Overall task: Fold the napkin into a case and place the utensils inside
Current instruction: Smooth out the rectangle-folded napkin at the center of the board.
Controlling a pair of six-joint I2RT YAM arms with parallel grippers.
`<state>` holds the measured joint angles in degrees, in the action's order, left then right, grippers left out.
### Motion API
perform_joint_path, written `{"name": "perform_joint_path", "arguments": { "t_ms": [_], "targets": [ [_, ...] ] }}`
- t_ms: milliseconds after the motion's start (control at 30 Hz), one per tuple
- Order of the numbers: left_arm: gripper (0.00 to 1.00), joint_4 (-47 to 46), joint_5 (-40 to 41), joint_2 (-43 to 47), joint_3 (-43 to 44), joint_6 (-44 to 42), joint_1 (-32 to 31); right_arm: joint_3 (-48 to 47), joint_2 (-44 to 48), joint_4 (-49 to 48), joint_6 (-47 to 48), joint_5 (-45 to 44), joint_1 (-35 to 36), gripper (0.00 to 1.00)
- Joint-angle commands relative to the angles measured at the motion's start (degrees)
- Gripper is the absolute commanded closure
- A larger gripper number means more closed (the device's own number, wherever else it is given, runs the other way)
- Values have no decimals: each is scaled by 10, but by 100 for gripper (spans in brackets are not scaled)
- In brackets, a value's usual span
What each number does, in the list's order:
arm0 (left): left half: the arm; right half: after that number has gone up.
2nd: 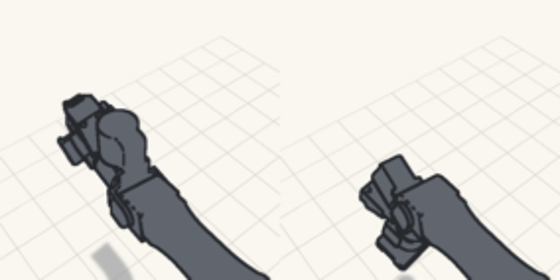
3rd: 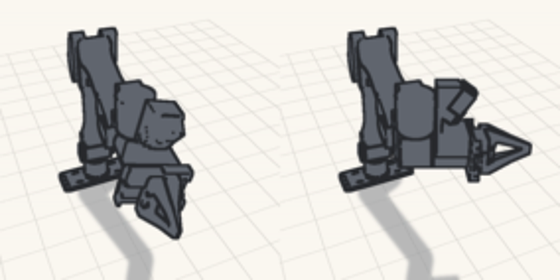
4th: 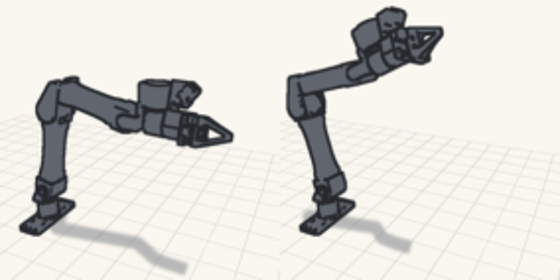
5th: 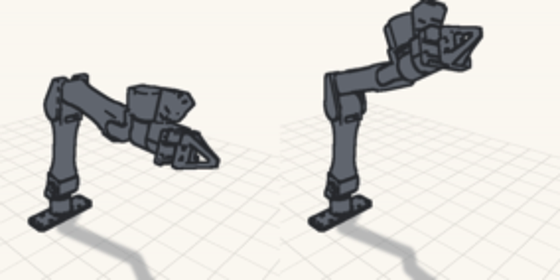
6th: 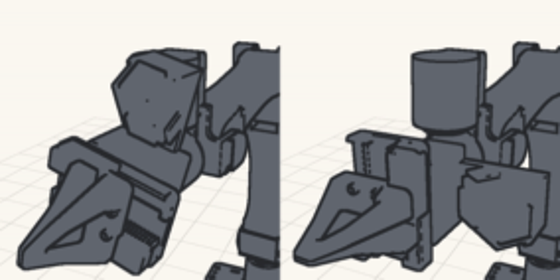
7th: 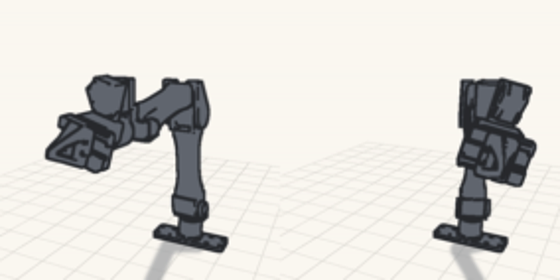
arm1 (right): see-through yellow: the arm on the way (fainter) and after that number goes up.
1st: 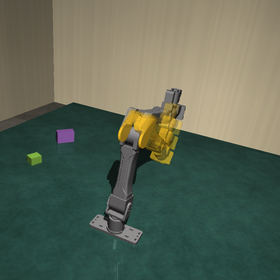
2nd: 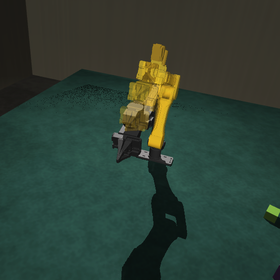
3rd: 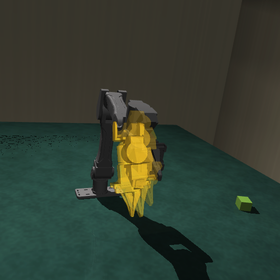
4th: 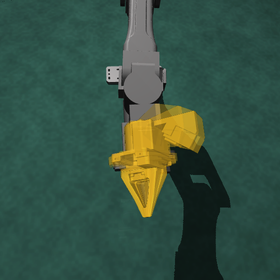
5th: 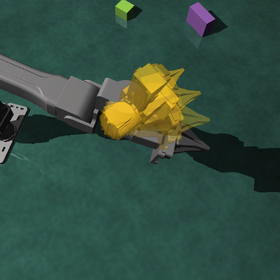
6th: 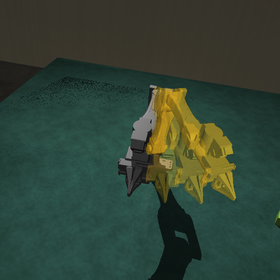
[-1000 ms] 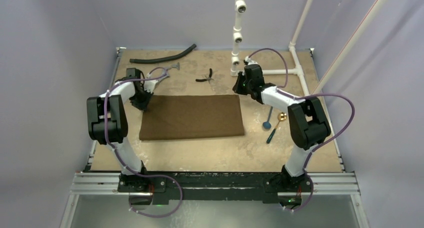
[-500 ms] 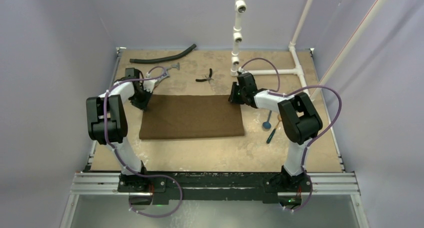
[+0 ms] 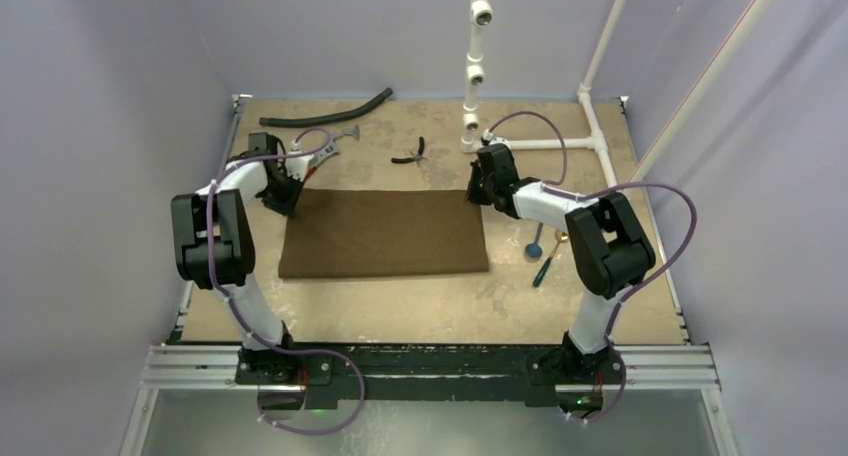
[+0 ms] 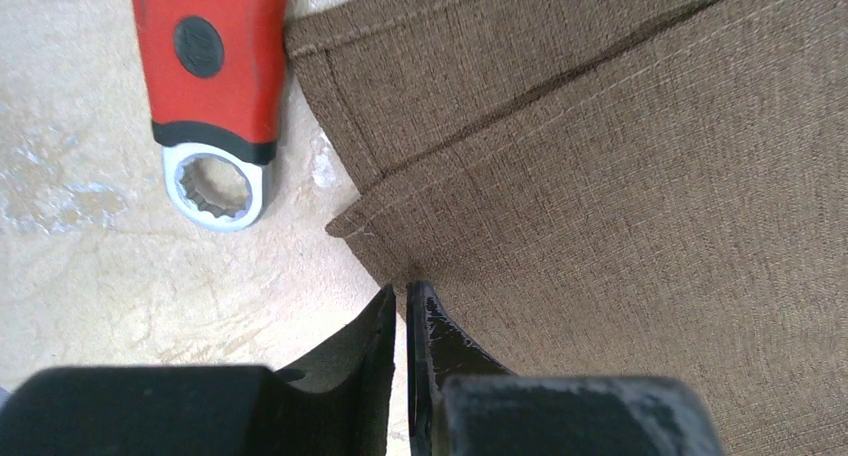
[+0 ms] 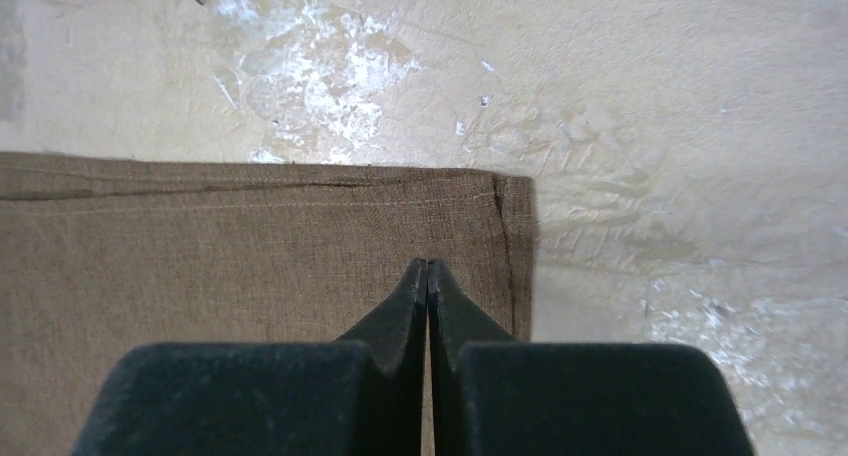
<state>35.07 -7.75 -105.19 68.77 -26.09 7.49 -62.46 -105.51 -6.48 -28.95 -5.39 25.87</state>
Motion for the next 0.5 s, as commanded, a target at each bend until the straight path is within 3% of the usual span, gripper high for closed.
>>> {"name": "perform_joint_path", "arguments": {
  "t_ms": [0, 100, 200, 267, 367, 467],
  "targets": [
    [95, -6, -32, 30, 28, 11, 5, 13, 44, -15, -2, -35, 2, 100],
    [99, -10, -38, 33, 29, 12, 5, 6, 29, -9, 0, -20, 2, 100],
    [100, -16, -32, 27, 26, 11, 7, 1, 14, -10, 1, -12, 6, 69],
    [100, -23, -25, 21, 24, 14, 11, 2, 14, -16, 4, -14, 13, 60],
    [83, -33, -29, 7, 30, 26, 23, -4, 3, -16, 6, -17, 22, 57],
    [77, -38, -38, -8, 42, 38, 26, -8, -9, -13, 6, -22, 27, 58]
  ]
}}
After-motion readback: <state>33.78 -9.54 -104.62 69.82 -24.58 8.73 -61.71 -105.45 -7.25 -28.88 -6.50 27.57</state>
